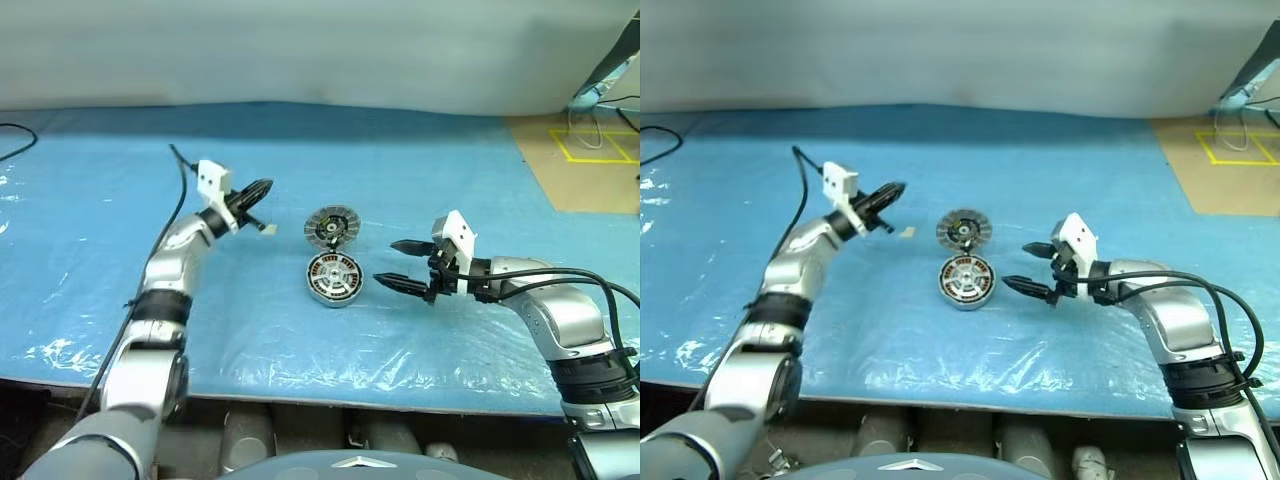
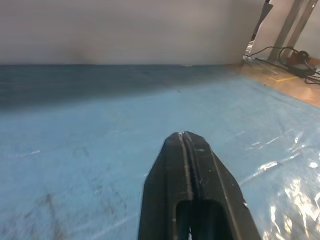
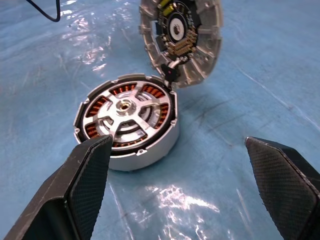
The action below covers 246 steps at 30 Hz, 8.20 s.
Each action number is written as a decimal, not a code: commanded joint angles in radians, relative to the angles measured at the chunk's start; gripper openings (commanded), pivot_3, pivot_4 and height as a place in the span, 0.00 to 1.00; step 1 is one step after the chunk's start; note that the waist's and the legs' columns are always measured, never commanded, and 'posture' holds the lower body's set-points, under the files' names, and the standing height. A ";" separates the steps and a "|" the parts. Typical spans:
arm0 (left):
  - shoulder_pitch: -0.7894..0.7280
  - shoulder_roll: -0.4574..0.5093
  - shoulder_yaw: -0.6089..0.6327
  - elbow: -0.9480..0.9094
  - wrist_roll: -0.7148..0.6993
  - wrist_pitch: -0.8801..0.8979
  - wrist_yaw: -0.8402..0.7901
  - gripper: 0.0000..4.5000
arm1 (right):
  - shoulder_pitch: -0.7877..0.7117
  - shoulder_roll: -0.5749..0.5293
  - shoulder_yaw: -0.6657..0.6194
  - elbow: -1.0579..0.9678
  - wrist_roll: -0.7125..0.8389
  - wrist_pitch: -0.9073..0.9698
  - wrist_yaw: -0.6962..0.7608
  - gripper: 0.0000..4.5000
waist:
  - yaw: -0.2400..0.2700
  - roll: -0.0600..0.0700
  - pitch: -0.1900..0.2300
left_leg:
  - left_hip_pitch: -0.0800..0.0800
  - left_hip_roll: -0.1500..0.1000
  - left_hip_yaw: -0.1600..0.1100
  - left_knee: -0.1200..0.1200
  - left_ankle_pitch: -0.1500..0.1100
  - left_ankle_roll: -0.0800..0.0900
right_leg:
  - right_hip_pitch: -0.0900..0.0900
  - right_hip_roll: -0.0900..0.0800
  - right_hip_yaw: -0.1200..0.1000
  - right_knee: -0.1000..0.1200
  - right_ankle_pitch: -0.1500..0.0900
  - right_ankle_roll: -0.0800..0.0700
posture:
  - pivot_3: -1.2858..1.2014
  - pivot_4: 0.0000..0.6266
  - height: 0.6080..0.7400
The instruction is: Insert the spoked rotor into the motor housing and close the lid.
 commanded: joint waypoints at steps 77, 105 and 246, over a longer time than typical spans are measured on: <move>0.761 0.332 -0.175 -0.934 -0.090 0.317 -0.415 0.00 | -0.202 0.153 0.319 0.250 -0.268 -0.346 0.128 0.66 | -0.018 0.002 0.002 | 0.003 0.002 0.002 -0.007 -0.002 0.000 | -0.001 0.000 -0.002 0.000 -0.003 -0.002 | 0.52 0.24 1.00; 0.690 0.324 -0.194 -1.039 -0.159 0.438 -0.318 0.00 | -0.183 0.246 0.329 0.386 -0.311 -0.289 0.065 0.66 | -0.035 0.001 0.001 | 0.017 0.003 0.002 -0.007 -0.002 0.000 | 0.014 0.000 -0.001 0.000 -0.003 -0.003 | 0.52 0.24 1.00; 0.395 0.130 -0.282 -0.422 0.174 0.038 -0.196 0.00 | -0.099 0.478 -0.160 0.203 0.323 0.407 -0.344 0.26 | -0.005 0.004 -0.008 | 0.012 0.001 0.002 -0.024 0.001 -0.005 | 0.013 -0.002 0.000 -0.017 -0.002 0.001 | 0.52 0.24 1.00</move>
